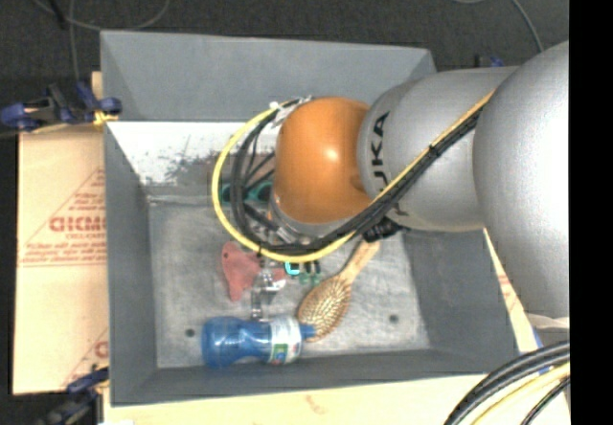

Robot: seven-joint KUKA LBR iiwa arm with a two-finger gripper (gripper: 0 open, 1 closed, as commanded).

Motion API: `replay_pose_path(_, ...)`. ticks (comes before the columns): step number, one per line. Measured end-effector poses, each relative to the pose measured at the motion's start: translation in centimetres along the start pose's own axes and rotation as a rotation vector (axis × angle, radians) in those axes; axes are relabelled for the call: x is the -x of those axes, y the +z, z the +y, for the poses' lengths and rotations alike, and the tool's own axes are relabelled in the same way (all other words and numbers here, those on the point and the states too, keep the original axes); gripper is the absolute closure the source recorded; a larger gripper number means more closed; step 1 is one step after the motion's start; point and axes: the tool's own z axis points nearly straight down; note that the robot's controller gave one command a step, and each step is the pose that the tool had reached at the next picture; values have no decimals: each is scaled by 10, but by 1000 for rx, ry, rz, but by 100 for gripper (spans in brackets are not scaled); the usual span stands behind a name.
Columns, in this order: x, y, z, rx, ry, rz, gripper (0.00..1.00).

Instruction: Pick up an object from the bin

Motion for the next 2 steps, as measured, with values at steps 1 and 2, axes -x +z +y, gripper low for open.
replay_pose_path(1, 2, -4, 0, 1, 4, -7, 0)
replay_pose_path(2, 27, 53, -16, 2, 107, -10, 0)
